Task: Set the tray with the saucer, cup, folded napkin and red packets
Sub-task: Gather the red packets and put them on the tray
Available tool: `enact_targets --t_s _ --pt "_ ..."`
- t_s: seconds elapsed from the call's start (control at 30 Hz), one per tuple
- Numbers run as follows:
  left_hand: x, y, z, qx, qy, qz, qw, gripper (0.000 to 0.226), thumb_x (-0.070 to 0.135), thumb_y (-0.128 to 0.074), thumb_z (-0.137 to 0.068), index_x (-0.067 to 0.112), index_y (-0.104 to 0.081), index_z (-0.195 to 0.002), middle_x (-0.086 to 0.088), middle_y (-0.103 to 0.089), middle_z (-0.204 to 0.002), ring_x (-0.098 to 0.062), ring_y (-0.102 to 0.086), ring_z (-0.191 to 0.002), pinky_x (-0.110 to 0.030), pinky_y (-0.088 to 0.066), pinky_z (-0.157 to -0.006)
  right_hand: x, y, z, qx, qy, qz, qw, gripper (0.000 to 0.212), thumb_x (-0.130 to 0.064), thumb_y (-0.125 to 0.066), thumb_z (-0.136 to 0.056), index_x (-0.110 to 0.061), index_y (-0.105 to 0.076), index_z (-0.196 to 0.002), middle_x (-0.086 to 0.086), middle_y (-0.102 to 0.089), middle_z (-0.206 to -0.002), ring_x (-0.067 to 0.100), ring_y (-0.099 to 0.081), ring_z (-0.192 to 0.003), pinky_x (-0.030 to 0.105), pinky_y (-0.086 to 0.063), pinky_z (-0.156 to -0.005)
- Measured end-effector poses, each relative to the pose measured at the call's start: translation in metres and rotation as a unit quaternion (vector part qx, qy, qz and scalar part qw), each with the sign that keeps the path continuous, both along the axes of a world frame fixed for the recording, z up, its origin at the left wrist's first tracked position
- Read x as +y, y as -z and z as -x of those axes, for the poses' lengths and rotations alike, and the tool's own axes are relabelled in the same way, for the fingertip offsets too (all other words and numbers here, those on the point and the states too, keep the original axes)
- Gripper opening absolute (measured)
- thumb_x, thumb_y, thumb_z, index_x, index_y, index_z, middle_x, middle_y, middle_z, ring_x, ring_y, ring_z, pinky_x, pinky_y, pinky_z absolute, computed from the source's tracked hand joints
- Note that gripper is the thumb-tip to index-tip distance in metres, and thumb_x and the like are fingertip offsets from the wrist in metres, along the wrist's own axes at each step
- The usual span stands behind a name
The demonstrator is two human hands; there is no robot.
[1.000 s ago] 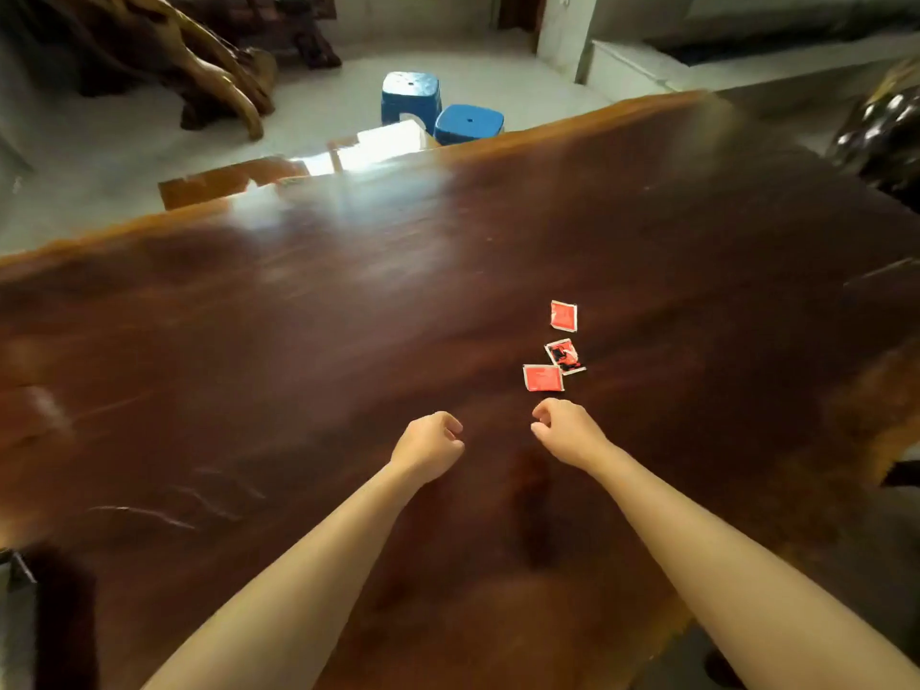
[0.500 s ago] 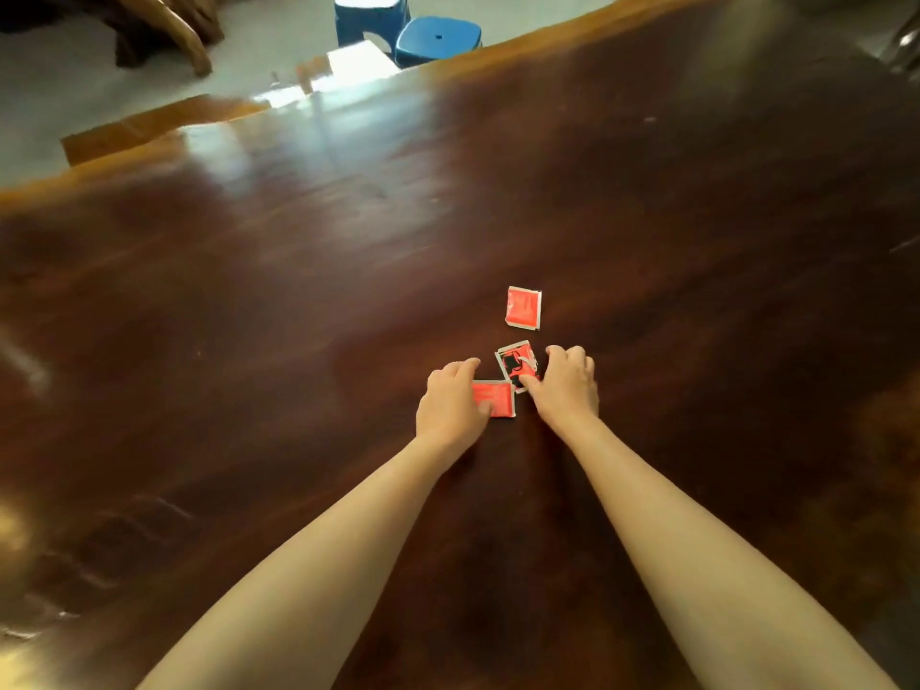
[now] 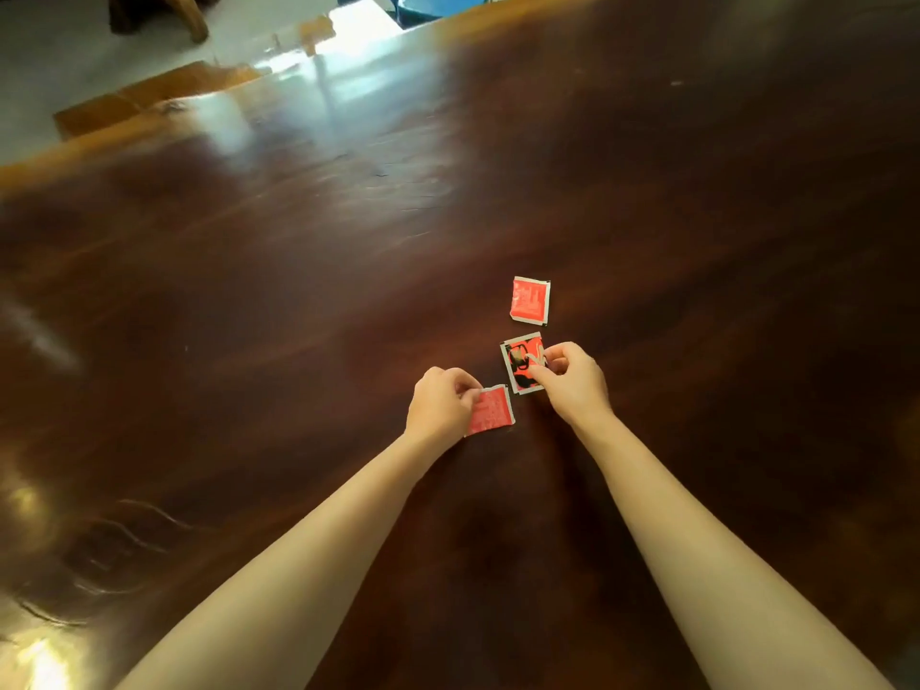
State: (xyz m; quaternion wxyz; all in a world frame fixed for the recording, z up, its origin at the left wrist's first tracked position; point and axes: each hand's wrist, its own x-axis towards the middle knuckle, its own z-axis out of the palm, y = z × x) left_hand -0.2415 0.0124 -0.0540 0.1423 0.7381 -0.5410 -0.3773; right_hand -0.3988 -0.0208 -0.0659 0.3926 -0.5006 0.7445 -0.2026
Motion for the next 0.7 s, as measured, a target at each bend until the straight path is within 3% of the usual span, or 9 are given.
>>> enact_targets --t_s 0.1,0.17,0.3,0.47,0.53,0.6,0.7 --pt "0.000 -0.004 -0.010 0.057 -0.053 -0.038 0.996 0.015 0.023 -0.055 -0.092 0.017 -0.066 -0.099 0.000 -0.059 -0.099 -0.011 -0.052 -0.091 -0.024 -0.039 -0.071 0.006 -0.011 0.002 -0.126 0.025 -0.034 0.991 0.022 -0.022 -0.064 -0.087 -0.014 -0.059 -0.106 0.002 -0.062 -0.098 0.013 -0.059 -0.086 0.021 -0.044 -0.062" --pt "0.001 -0.005 -0.017 0.077 -0.084 -0.052 0.992 0.009 0.025 -0.056 -0.091 0.021 -0.064 -0.094 -0.002 -0.064 -0.101 -0.013 -0.055 -0.089 -0.025 -0.041 -0.069 0.011 -0.018 0.001 -0.188 0.024 -0.058 0.980 0.026 -0.023 -0.065 -0.087 -0.012 -0.060 -0.110 0.003 -0.065 -0.098 0.010 -0.060 -0.079 0.021 -0.047 -0.061" --pt "0.002 -0.011 -0.027 0.123 -0.144 -0.067 0.980 0.011 0.021 -0.055 -0.091 0.024 -0.060 -0.081 -0.006 -0.065 -0.100 -0.019 -0.063 -0.091 -0.038 -0.056 -0.079 0.018 -0.032 -0.007 -0.282 0.037 -0.091 0.954 0.032 -0.025 -0.067 -0.085 -0.012 -0.061 -0.114 0.008 -0.069 -0.098 0.011 -0.060 -0.072 0.024 -0.050 -0.063" --pt "0.008 -0.026 -0.038 0.318 -0.224 -0.130 0.912 0.008 0.014 -0.054 -0.093 0.010 -0.061 -0.093 -0.017 -0.064 -0.109 -0.025 -0.066 -0.097 -0.042 -0.059 -0.075 0.025 -0.048 -0.021 -0.334 -0.001 -0.103 0.937 0.023 -0.024 -0.067 -0.084 -0.019 -0.063 -0.106 0.007 -0.069 -0.097 0.014 -0.061 -0.077 0.031 -0.052 -0.074" --pt "0.013 -0.030 -0.044 0.359 -0.235 -0.135 0.893 0.013 0.012 -0.052 -0.094 0.005 -0.060 -0.101 -0.018 -0.064 -0.110 -0.024 -0.066 -0.093 -0.040 -0.060 -0.074 0.028 -0.051 -0.026 -0.301 -0.020 -0.055 0.952 0.021 -0.024 -0.067 -0.084 -0.022 -0.064 -0.105 0.002 -0.069 -0.097 0.011 -0.062 -0.081 0.026 -0.053 -0.073" --pt "0.017 -0.031 -0.048 0.395 -0.246 -0.141 0.874 0.017 0.008 -0.049 -0.094 0.001 -0.060 -0.106 -0.019 -0.064 -0.108 -0.024 -0.067 -0.087 -0.038 -0.060 -0.070 0.033 -0.052 -0.030 -0.221 -0.059 0.066 0.971 0.015 -0.020 -0.067 -0.085 -0.026 -0.066 -0.099 -0.006 -0.068 -0.094 0.005 -0.060 -0.084 0.016 -0.049 -0.069" --pt "0.023 -0.034 -0.053 0.460 -0.247 -0.154 0.839 0.021 0.010 -0.048 -0.095 0.000 -0.063 -0.105 -0.018 -0.065 -0.102 -0.024 -0.067 -0.085 -0.034 -0.060 -0.067 0.042 -0.043 -0.036 -0.058 -0.186 0.254 0.947 0.021 -0.006 -0.066 -0.083 -0.021 -0.073 -0.096 -0.008 -0.065 -0.100 0.003 -0.053 -0.096 0.013 -0.046 -0.078"
